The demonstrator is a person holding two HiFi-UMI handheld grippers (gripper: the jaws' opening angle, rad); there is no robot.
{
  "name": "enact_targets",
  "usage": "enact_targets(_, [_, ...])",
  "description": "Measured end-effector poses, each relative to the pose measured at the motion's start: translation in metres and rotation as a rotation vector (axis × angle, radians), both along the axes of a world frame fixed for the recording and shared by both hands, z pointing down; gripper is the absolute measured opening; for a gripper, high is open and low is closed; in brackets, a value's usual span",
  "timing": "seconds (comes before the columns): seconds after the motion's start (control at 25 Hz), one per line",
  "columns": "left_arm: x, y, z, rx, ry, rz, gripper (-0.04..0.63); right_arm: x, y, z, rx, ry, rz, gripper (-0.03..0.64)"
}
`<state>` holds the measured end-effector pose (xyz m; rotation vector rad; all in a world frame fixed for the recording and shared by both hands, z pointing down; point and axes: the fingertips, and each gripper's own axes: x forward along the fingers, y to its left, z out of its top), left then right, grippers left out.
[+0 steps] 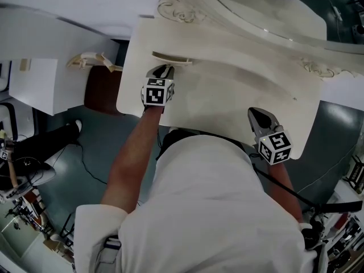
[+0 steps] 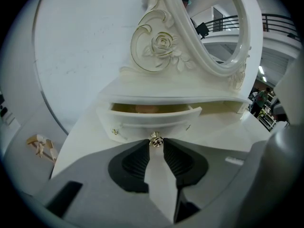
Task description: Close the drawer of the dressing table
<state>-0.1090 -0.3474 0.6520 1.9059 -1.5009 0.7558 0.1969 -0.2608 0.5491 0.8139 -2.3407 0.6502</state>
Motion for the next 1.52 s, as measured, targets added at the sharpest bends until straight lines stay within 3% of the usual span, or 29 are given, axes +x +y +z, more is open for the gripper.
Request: enact_targets(1.52, [0.004,-0.041,0.0,0.002,-0.026,0.03,0.097,0.019,-0.007,0.003,-0.007,0.014,0.047,0.002])
